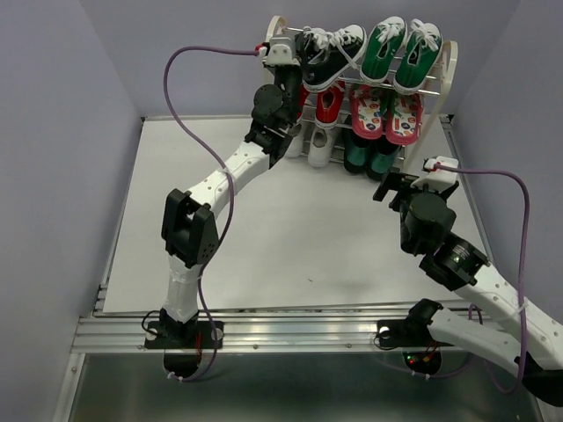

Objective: Place and organize the shoes onto the shoe shelf

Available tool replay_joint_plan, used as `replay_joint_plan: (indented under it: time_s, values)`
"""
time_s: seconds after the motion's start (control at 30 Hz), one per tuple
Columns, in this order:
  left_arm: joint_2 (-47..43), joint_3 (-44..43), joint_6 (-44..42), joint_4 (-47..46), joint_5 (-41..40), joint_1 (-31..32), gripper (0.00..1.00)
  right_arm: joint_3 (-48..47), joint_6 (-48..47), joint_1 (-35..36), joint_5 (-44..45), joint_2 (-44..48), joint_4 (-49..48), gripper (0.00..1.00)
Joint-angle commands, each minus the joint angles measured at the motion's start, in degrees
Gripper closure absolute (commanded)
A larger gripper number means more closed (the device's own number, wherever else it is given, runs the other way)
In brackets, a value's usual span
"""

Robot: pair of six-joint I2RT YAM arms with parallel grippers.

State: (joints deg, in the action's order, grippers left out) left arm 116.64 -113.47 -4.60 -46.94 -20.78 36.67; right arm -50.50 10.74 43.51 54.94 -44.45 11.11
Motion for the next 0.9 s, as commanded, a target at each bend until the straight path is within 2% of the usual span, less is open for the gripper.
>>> replay_joint_plan:
  time_s: [0.0,0.13,0.17,0.2,0.27,0.3,0.37,0.57,0.6,0.73,0.87]
  values:
    - [-1.58,6.31,3.71,-3.86,-0.40,-0.45,1.00,0.49,-0.55,0.00,2.54,1.12,-1.53,0.00]
    - [-5.89,14.66,7.76,-5.79,-1.90,-0.45,0.99,0.75,-0.46,0.00,2.54,1.47,-1.45,0.00]
    - [-6.85,16.68,8.11,-6.75,-1.99,-0.37,0.96,0.75,-0.46,0.00,2.37,1.55,-1.53,0.00]
    - [-8.87,20.27,8.46,-7.81,-2.42,-0.37,0.80,0.75,-0.29,0.00,2.11,1.64,-1.45,0.00]
    - [-10.11,22.32,8.64,-9.66,-2.78,-0.28,0.65,0.75,-0.11,0.00,1.58,1.73,-1.45,0.00]
    - [-10.90,22.68,8.03,-9.49,-2.69,-0.28,0.48,0.67,-0.02,0.00,1.14,1.91,-1.53,0.00]
    - [-11.52,22.94,7.25,-9.31,-2.17,-0.19,0.32,0.58,0.42,0.00,0.79,1.99,-1.53,0.00]
    - [-14.68,22.42,5.39,-8.17,-0.41,0.07,0.26,0.32,1.56,0.00,-1.23,2.35,-1.53,0.00]
    - [-15.30,21.72,5.30,-7.65,0.03,0.07,0.19,0.23,1.74,0.00,-1.41,2.35,-1.45,0.00]
    - [-16.35,19.43,4.86,-3.35,0.73,0.07,0.04,0.05,2.70,0.00,-2.29,2.70,-1.01,0.00]
    - [-18.64,18.73,4.86,0.96,5.20,0.07,0.01,-0.48,3.23,0.00,-2.55,2.79,-0.04,0.00]
